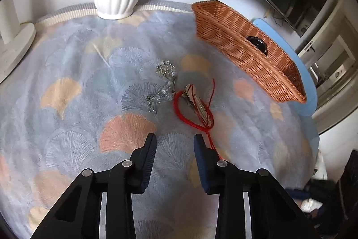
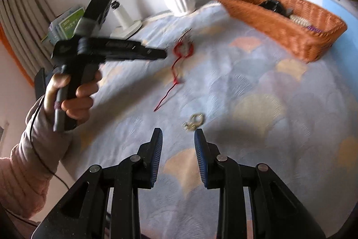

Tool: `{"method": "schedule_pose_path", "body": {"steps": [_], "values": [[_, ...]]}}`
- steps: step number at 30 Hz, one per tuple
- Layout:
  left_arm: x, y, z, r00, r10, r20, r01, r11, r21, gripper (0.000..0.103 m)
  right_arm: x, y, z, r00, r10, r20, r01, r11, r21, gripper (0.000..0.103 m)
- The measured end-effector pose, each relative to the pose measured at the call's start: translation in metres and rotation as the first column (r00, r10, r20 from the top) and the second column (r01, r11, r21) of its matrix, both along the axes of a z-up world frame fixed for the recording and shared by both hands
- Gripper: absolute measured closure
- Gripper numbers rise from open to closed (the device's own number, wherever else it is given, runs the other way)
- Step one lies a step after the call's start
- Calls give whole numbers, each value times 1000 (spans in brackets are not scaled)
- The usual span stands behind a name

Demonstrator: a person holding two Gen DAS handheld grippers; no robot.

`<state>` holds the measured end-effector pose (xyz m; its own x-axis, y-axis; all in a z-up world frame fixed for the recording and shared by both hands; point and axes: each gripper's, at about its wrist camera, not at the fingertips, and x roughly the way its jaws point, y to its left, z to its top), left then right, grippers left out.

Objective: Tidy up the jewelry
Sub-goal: 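Grasp the red cord with the left tool while the right tool grasps the gold charm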

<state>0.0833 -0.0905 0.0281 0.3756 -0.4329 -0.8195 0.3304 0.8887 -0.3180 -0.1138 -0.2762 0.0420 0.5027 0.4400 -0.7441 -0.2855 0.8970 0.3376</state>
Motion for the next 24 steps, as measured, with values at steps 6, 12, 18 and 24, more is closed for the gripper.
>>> {"method": "schedule_pose_path", "body": {"steps": [6,12,18,24], "values": [[14,-10,-1,1000,23,1,-23,1000,-3,68,-3,5,-5,1000,-14,7,14,1000,-13,71],[22,-31,-2,997,18,73,-27,992,124,76,-4,6,-6,999,-47,27,48,999,-16,71],[14,-46,-2,988,-23,150,-13,972,233,99,-6,21,-5,993,-88,84,97,989,-110,71],[7,-34,13,985,-20,169,2,994,105,99,-2,33,-5,986,-124,115,144,973,-181,71]]}}
